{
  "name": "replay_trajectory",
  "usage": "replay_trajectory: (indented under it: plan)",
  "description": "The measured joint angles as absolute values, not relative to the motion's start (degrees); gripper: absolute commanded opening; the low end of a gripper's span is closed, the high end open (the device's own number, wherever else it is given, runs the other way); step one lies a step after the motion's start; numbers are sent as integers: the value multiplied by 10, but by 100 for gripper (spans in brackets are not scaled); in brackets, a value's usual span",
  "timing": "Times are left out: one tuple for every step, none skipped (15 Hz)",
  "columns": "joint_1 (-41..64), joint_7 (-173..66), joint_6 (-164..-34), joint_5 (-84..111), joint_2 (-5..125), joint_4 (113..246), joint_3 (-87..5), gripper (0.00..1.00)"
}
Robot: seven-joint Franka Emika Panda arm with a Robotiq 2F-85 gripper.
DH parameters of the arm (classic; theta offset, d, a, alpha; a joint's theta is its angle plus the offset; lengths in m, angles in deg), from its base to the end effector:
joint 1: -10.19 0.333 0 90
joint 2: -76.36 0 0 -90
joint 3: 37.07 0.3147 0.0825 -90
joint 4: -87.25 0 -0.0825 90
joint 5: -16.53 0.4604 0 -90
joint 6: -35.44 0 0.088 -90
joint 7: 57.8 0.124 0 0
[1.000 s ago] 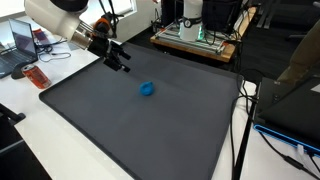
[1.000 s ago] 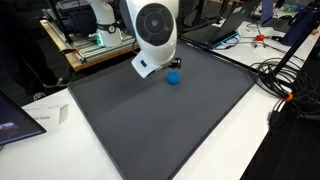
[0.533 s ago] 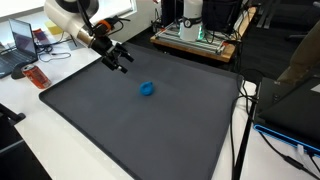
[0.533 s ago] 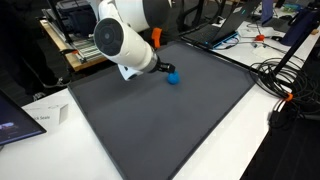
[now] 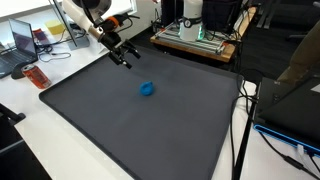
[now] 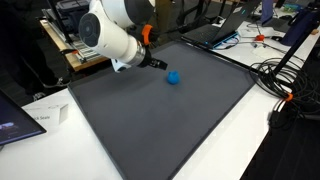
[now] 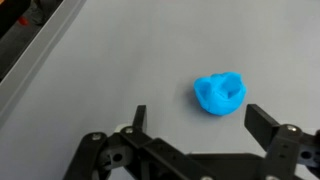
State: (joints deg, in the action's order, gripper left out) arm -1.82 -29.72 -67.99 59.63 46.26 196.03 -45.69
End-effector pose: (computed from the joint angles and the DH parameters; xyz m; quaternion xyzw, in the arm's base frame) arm 0.5979 -0.1545 0.1355 -0.7411 0.5448 0.2940 0.2599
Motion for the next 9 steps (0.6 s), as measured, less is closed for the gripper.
replay_trajectory:
  plan:
    - [-18, -297, -686, 603, 474, 1979, -458, 100]
    - [-17, -297, -693, 610, 485, 1996, -459, 100]
    - [-16, -297, -702, 615, 496, 2012, -460, 100]
    - [-14, -297, -712, 616, 507, 2027, -460, 100]
    - [-11, -297, -723, 616, 518, 2039, -460, 100]
    - [-5, -299, -735, 616, 527, 2050, -460, 100]
    - [3, -299, -752, 616, 537, 2060, -460, 100]
    - [13, -299, -770, 614, 547, 2069, -460, 100]
    - [25, -299, -787, 612, 557, 2079, -460, 100]
